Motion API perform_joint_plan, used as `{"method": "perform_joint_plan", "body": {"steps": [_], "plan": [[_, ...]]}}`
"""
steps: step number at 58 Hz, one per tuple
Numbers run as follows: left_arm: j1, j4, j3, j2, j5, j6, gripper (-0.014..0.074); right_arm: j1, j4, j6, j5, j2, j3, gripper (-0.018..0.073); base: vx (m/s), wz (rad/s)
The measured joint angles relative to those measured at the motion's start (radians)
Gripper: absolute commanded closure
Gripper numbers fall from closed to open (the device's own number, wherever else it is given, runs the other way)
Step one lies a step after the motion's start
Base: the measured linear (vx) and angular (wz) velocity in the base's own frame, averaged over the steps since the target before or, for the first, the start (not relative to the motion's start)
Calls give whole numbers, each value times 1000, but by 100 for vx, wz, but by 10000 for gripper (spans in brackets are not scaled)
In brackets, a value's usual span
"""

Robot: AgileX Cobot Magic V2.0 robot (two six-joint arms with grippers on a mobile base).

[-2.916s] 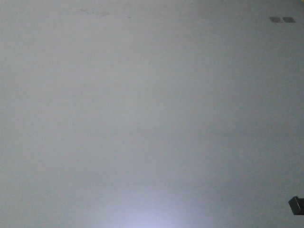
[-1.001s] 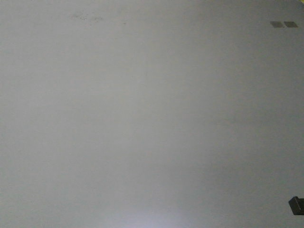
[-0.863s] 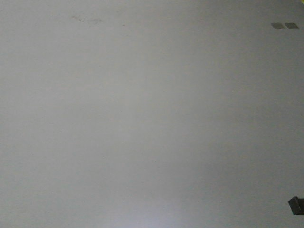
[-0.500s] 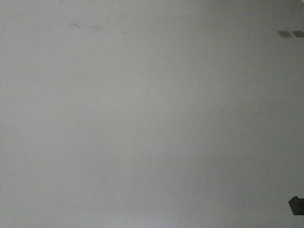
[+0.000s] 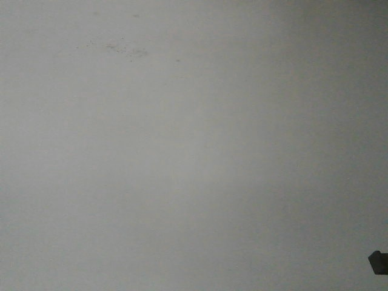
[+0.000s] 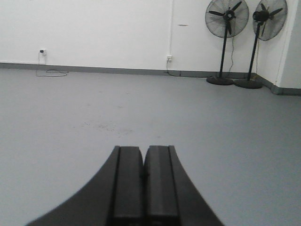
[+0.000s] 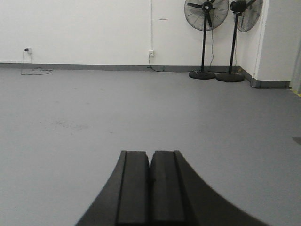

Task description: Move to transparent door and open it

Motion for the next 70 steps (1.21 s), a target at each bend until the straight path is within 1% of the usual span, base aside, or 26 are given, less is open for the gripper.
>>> {"method": "perform_joint_plan", "body": {"steps": [23, 70], "plan": [[0, 0, 0, 0, 0, 0, 602, 0, 0, 0, 0, 0, 0, 564, 51, 32], [0, 0, 0, 0, 0, 0, 602, 0, 0, 0, 1, 0, 0, 564, 51, 40]]}}
